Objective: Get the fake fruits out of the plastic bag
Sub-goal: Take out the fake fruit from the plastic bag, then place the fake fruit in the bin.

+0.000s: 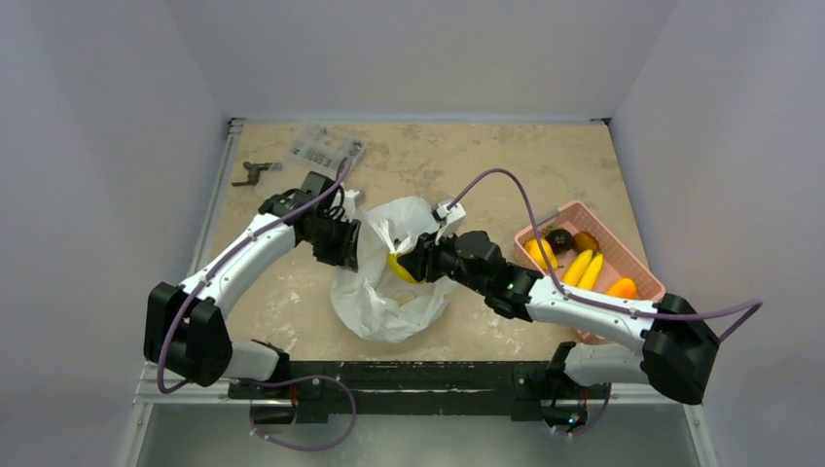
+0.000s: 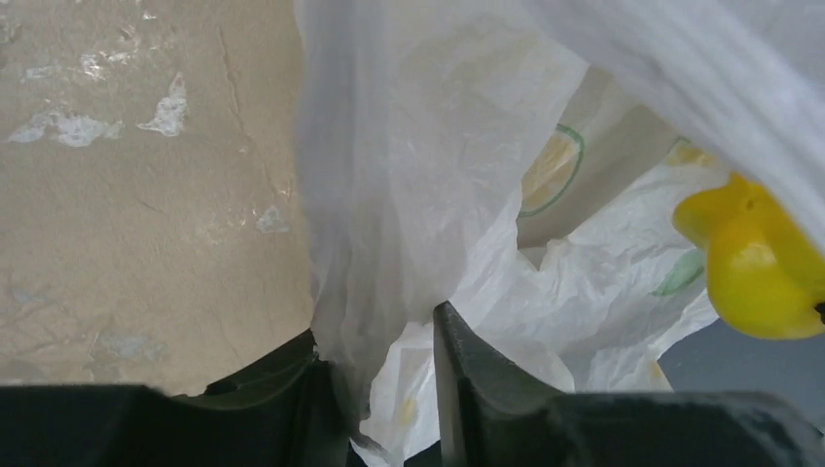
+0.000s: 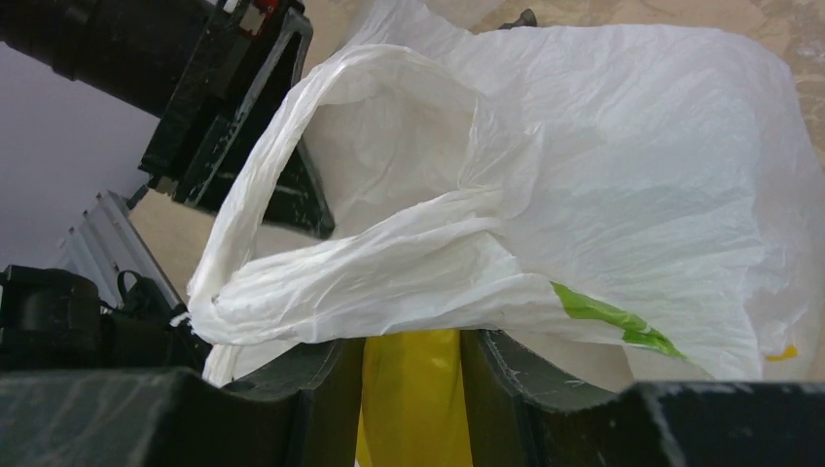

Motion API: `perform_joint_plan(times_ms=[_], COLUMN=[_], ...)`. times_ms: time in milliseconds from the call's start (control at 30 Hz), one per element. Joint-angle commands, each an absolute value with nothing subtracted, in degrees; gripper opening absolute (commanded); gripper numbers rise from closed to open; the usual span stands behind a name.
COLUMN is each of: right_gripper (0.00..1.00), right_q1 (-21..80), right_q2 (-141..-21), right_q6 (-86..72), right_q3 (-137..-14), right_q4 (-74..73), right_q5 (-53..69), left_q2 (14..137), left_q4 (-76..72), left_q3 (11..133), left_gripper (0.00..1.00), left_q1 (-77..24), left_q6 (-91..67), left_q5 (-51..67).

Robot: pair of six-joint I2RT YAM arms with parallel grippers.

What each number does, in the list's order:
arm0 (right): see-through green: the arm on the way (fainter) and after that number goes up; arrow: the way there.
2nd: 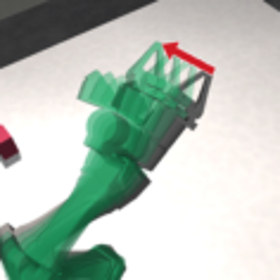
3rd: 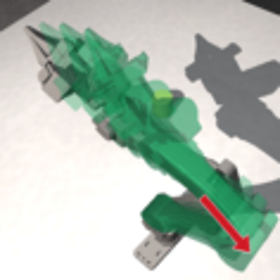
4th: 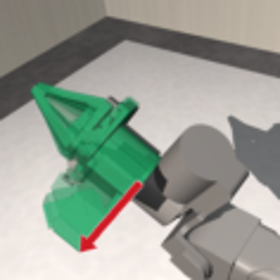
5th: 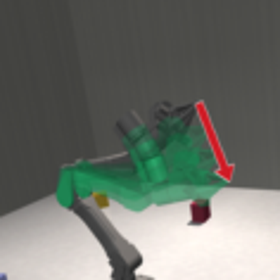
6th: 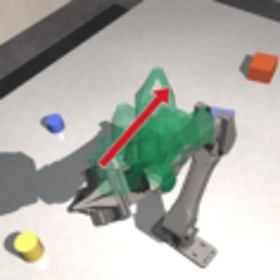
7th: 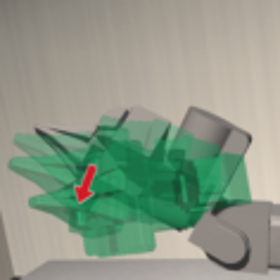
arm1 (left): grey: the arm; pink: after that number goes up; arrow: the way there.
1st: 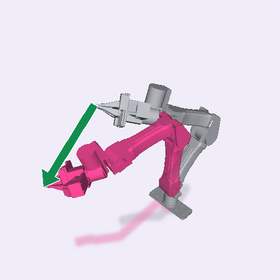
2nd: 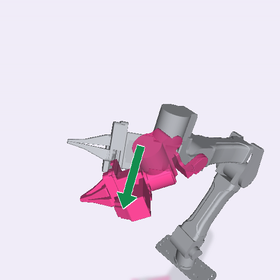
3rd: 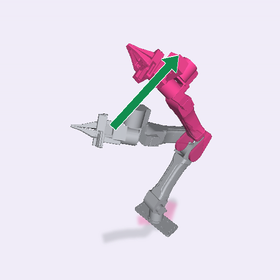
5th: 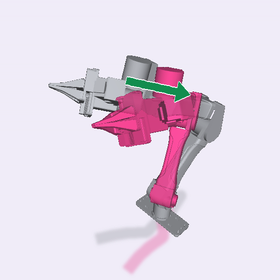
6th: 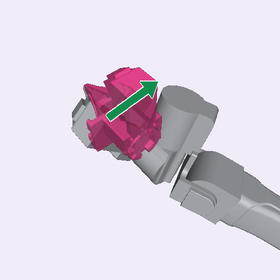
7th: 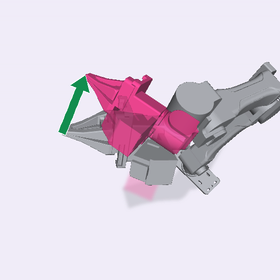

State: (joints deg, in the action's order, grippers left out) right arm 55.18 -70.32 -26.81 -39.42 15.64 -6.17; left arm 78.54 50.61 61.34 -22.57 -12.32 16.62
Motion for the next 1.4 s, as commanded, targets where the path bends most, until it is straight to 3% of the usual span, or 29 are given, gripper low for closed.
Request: perform_joint_plan(times_ms=[0, 33, 67, 233, 500, 700, 900, 1067, 1367], right_gripper=[0.01, 0.01, 0.0, 0.0, 0.0, 0.0, 0.0, 0.0, 0.0], right_q1=[55.37, 55.37, 55.37, 55.44, 55.9, 55.9, 55.9, 55.82, 55.73], right_q2=[-67.79, -68.17, -68.65, -67.5, -62.18, -51.5, -49.24, -48.38, -51.26], right_q6=[-27.33, -27.41, -27.34, -25.14, -17.81, -15.19, -14.93, -20.72, -17.91], right_q3=[-42.39, -43.42, -44.64, -48.76, -54.02, -47.84, -44.35, -44.33, -43.96], right_q4=[11.42, 9.6, 7.57, 1.47, -15.77, -13.34, -7.85, -11.64, -7.52], right_q5=[-2.78, -2.24, -1.52, 0.52, -16.57, -18.49, -9.41, -24.58, -46.91], left_q2=[76.82, 76.04, 74.86, 69.19, 65.5, 64.35, 63.16, 59.74, 59.38], left_q4=[49.44, 49.77, 49.9, 49.29, 48.88, 48.83, 48.77, 48.51, 47.88], left_q3=[64.04, 64.02, 63.84, 62.18, 61.39, 61.46, 61.08, 60.53, 60.03], left_gripper=[0.18, 0.05, 0.0, 0.0, 0.0, 0.0, 0.0, 0.0, 0.0], left_q1=[-22.15, -22.14, -22.15, -22.12, -22.21, -22.23, -22.2, -22.19, -22.24], left_q6=[-10.75, -10.89, -11.16, -12.16, -13.23, -14.05, -14.45, -16.66, -16.41], left_q5=[10.84, 8.23, 5.89, -2.02, -6.06, -7.27, -8.74, -16.5, -15.03])
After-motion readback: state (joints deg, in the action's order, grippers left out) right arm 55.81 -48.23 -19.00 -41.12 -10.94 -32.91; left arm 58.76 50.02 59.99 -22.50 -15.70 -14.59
